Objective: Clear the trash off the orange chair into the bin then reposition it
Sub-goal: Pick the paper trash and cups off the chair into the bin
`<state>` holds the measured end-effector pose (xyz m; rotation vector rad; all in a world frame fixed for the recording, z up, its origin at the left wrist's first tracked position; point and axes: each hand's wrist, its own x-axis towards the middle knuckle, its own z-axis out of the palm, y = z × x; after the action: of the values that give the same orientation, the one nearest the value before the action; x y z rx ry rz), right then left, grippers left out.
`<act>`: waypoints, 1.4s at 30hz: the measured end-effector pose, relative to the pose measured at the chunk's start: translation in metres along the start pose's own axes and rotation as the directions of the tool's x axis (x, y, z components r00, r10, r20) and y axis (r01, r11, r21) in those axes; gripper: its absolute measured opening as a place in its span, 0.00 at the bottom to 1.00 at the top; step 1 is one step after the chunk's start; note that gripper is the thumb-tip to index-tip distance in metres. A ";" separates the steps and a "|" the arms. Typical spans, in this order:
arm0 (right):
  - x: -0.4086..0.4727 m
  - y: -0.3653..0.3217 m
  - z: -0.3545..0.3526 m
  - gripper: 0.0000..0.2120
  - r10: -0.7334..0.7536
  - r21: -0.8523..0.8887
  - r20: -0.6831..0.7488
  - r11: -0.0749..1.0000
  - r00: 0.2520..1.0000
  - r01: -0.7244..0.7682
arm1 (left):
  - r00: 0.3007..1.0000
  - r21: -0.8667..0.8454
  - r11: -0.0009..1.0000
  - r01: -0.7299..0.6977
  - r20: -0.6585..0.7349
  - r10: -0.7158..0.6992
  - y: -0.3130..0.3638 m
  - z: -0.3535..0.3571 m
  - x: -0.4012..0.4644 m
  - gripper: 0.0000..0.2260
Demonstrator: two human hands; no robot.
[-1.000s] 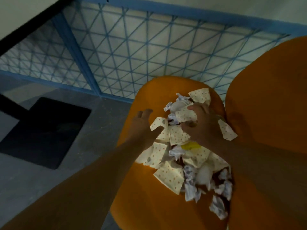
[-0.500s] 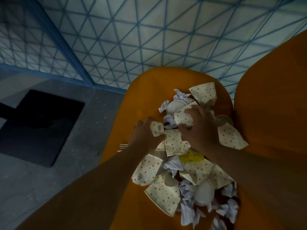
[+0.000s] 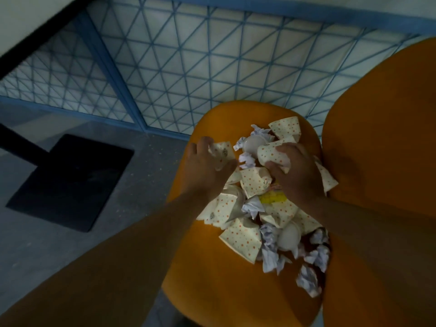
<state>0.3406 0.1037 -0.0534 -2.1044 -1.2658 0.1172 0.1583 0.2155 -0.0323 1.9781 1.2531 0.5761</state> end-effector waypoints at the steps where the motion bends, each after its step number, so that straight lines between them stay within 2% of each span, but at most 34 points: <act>1: -0.007 -0.010 -0.005 0.17 -0.010 0.013 -0.019 1.000 1.000 0.010 | 0.999 -0.029 0.999 -0.023 -0.027 0.022 0.003 -0.009 -0.009 0.30; 5: -0.049 -0.055 -0.026 0.16 -0.040 0.052 -0.092 0.998 0.995 0.045 | 0.993 -0.108 0.991 -0.077 -0.096 0.067 0.013 -0.046 -0.057 0.28; 10: -0.138 -0.106 -0.049 0.17 -0.098 0.052 -0.112 0.993 0.989 0.104 | 0.984 -0.080 0.987 -0.142 -0.121 0.132 0.006 -0.091 -0.138 0.28; 17: -0.277 -0.162 -0.038 0.16 -0.127 0.110 0.093 0.987 0.987 0.117 | 0.990 0.037 0.997 -0.067 -0.121 0.071 -0.046 -0.134 -0.251 0.29; 21: -0.343 -0.171 -0.007 0.14 -0.149 0.153 0.203 0.981 0.968 0.119 | 0.987 0.093 0.995 0.026 -0.161 -0.011 -0.090 -0.138 -0.305 0.29; 23: -0.376 -0.169 0.013 0.14 -0.124 0.192 0.294 0.979 0.948 0.069 | 0.984 0.079 0.996 0.041 -0.174 -0.027 -0.110 -0.135 -0.331 0.29; 26: -0.420 -0.165 0.048 0.18 -0.111 0.181 0.430 0.983 0.896 0.035 | 0.989 0.069 0.997 0.028 -0.148 -0.017 -0.137 -0.123 -0.370 0.30; 29: -0.453 -0.159 0.082 0.27 -0.063 0.127 0.616 0.992 0.785 -0.021 | 0.989 0.055 0.997 0.048 -0.142 -0.040 -0.166 -0.109 -0.402 0.31; 31: -0.469 -0.151 0.096 0.30 -0.037 0.085 0.681 0.996 0.731 -0.030 | 0.986 0.028 0.996 0.083 -0.151 -0.077 -0.182 -0.099 -0.418 0.31; 34: -0.481 -0.135 0.109 0.29 -0.010 0.077 0.675 0.995 0.738 -0.058 | 0.982 0.030 0.995 0.094 -0.165 -0.088 -0.203 -0.084 -0.431 0.32; 39: -0.481 -0.115 0.112 0.24 -0.053 0.190 0.591 0.979 0.805 -0.075 | 0.992 0.071 0.994 0.087 -0.100 -0.079 -0.243 -0.053 -0.450 0.30; 42: -0.472 -0.111 0.111 0.21 -0.080 0.233 0.540 0.971 0.838 -0.058 | 0.976 0.162 0.967 0.196 0.058 -0.208 -0.266 -0.029 -0.456 0.33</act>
<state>-0.0354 -0.1912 -0.1932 -1.9079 -1.4917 0.8829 -0.2131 -0.1138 -0.2150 1.9463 1.4691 0.3090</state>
